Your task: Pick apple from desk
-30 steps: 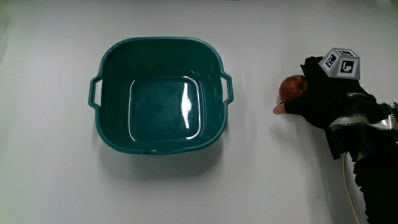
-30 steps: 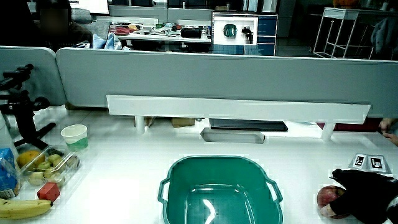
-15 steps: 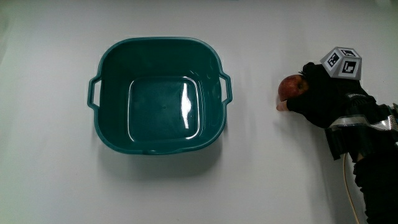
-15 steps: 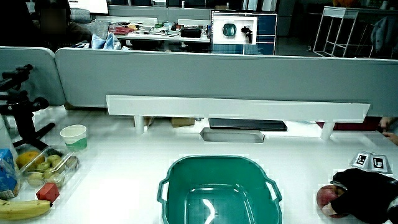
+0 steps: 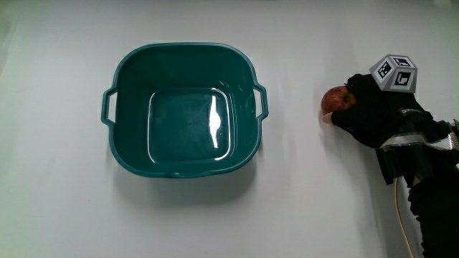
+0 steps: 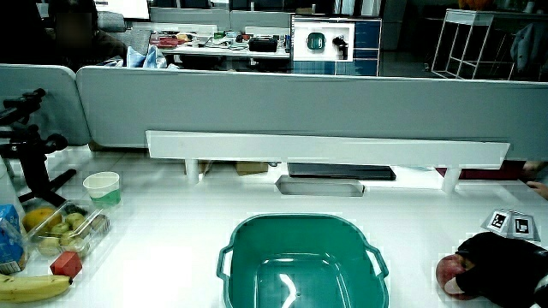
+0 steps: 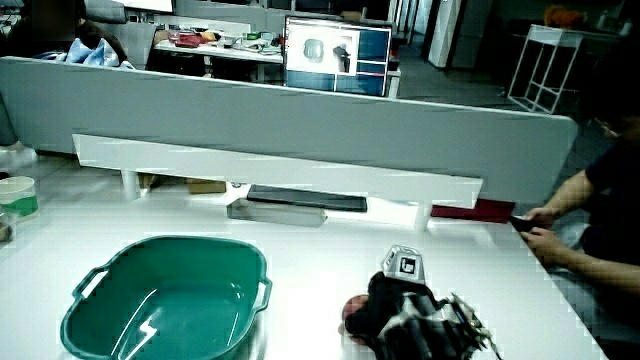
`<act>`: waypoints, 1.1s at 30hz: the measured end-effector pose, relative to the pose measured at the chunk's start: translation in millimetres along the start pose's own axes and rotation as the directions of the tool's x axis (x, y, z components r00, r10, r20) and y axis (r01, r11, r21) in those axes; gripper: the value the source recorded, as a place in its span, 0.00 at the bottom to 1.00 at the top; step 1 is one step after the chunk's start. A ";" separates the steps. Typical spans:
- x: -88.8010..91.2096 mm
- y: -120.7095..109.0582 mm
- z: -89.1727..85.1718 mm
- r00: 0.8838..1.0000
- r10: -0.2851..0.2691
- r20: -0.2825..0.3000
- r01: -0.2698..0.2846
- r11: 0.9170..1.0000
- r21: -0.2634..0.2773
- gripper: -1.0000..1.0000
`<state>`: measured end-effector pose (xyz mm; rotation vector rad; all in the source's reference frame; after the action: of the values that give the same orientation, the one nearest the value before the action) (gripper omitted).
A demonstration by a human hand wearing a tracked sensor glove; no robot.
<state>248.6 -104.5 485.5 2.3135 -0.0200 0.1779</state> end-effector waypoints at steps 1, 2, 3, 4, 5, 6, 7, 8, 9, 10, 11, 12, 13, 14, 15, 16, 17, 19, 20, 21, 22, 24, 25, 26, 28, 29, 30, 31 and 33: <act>-0.7 -0.3 -0.1 1.000 0.005 0.010 -0.005 1.000 0.007 0.96; -0.8 0.1 -0.6 1.000 0.002 0.023 -0.002 1.000 0.015 0.98; -2.9 -1.9 0.5 1.000 0.014 0.025 -0.015 1.000 0.013 1.00; -2.3 -1.2 -0.1 0.999 0.009 0.031 -0.009 1.000 0.015 1.00; -3.3 -2.0 0.2 0.999 0.021 0.034 -0.022 1.000 0.022 1.00; -4.0 -2.6 0.4 0.999 0.016 0.038 -0.017 1.000 0.023 1.00; -5.1 -3.6 0.7 0.999 0.031 0.034 -0.032 0.999 0.024 1.00; -5.1 -3.4 0.8 0.999 0.029 0.040 -0.030 0.999 0.023 1.00; -6.0 -5.1 2.1 0.999 0.029 0.036 -0.030 0.999 0.033 1.00; -5.3 -4.3 2.2 0.999 0.026 0.044 -0.028 0.999 0.044 1.00; -6.5 -5.4 4.0 0.998 0.029 0.052 -0.032 0.998 0.047 1.00; -9.3 -8.8 6.6 0.998 0.035 0.052 -0.038 0.998 0.048 1.00; -10.0 -9.6 8.2 0.998 0.039 0.051 -0.042 0.998 0.055 1.00; -11.9 -11.7 10.8 0.997 0.044 0.062 -0.048 0.997 0.065 1.00; -15.0 -15.5 14.1 0.997 0.058 0.059 -0.061 0.996 0.064 1.00; -16.7 -17.3 16.4 0.995 0.061 0.077 -0.067 0.995 0.078 1.00; -19.6 -20.2 19.5 0.994 0.062 0.089 -0.069 0.994 0.081 1.00; -25.1 -25.6 25.9 0.993 0.081 0.091 -0.089 0.992 0.088 1.00; -25.7 -26.4 28.0 0.992 0.078 0.100 -0.088 0.991 0.099 1.00; -27.3 -28.2 30.7 0.991 0.081 0.105 -0.091 0.991 0.100 1.00; -29.1 -30.3 33.3 0.992 0.084 0.097 -0.094 0.990 0.105 1.00; -34.2 -34.6 38.7 0.990 0.105 0.098 -0.115 0.988 0.107 1.00; -34.9 -34.4 40.0 0.990 0.100 0.096 -0.111 0.988 0.112 1.00; -37.7 -36.4 42.5 0.989 0.108 0.103 -0.120 0.985 0.126 1.00; -44.3 -40.2 46.9 0.986 0.130 0.100 -0.142 0.982 0.126 1.00; -47.7 -41.6 48.8 0.986 0.134 0.102 -0.147 0.980 0.131 1.00; -50.7 -41.9 50.1 0.985 0.141 0.095 -0.152 0.980 0.128 1.00; -52.8 -39.9 50.3 0.984 0.158 0.088 -0.168 0.978 0.120 1.00; -61.5 -43.4 55.0 0.982 0.163 0.099 -0.176 0.976 0.131 1.00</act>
<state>197.5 -117.7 408.7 2.4580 -0.2581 0.1681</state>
